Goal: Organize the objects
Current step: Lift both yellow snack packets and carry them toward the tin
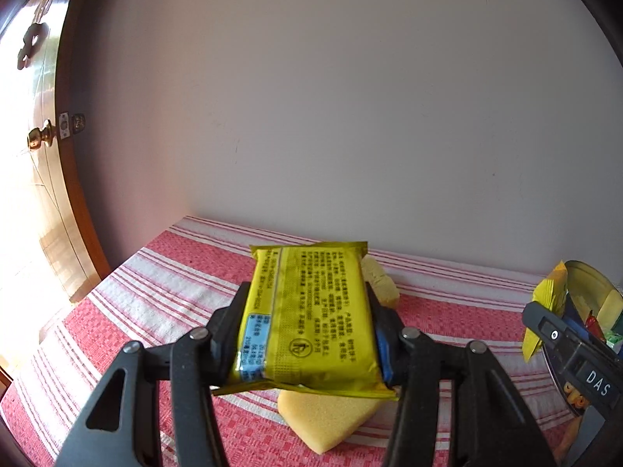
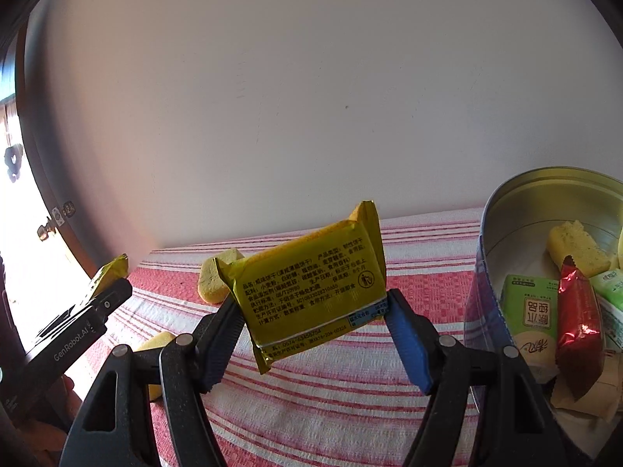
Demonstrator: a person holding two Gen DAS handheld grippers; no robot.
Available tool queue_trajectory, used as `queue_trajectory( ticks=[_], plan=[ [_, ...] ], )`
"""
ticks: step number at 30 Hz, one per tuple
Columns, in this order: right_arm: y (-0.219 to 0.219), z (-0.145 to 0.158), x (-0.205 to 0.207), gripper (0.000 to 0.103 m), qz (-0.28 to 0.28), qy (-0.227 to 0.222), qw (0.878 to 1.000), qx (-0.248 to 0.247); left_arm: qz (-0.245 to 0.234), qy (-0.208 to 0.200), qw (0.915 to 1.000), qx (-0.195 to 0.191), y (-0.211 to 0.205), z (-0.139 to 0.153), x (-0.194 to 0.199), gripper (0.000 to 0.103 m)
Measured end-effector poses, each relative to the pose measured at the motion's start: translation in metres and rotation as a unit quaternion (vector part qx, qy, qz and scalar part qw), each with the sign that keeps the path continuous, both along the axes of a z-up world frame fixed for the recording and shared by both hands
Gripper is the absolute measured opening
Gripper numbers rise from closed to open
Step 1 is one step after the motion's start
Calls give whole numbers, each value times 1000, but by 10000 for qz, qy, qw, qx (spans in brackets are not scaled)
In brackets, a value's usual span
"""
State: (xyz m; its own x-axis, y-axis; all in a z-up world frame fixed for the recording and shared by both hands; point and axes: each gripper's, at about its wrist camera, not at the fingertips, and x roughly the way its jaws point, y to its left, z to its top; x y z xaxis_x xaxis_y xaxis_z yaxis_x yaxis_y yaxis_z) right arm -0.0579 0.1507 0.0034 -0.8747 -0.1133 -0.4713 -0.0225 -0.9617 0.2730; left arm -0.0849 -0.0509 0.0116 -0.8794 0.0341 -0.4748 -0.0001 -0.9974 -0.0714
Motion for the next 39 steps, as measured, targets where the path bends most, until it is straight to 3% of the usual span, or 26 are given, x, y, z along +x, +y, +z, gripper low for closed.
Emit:
queue_trajectory(
  ticks=[6,13,22,39],
  plan=[
    [-7,9,18,74,-185,300,9991,246,0,92,9993,-375,22,-6,17,52],
    [-17,16,37,74,-358,507,9968,495,75,200,9986,-493,32,-9,33,52],
    [-31,23,65,74,-396,717,9936,780,115,341,9982,-488,32,-10,42,52],
    [-48,28,89,74,-396,766,9925,865,145,439,9975,-538,28,-10,55,52]
  ],
)
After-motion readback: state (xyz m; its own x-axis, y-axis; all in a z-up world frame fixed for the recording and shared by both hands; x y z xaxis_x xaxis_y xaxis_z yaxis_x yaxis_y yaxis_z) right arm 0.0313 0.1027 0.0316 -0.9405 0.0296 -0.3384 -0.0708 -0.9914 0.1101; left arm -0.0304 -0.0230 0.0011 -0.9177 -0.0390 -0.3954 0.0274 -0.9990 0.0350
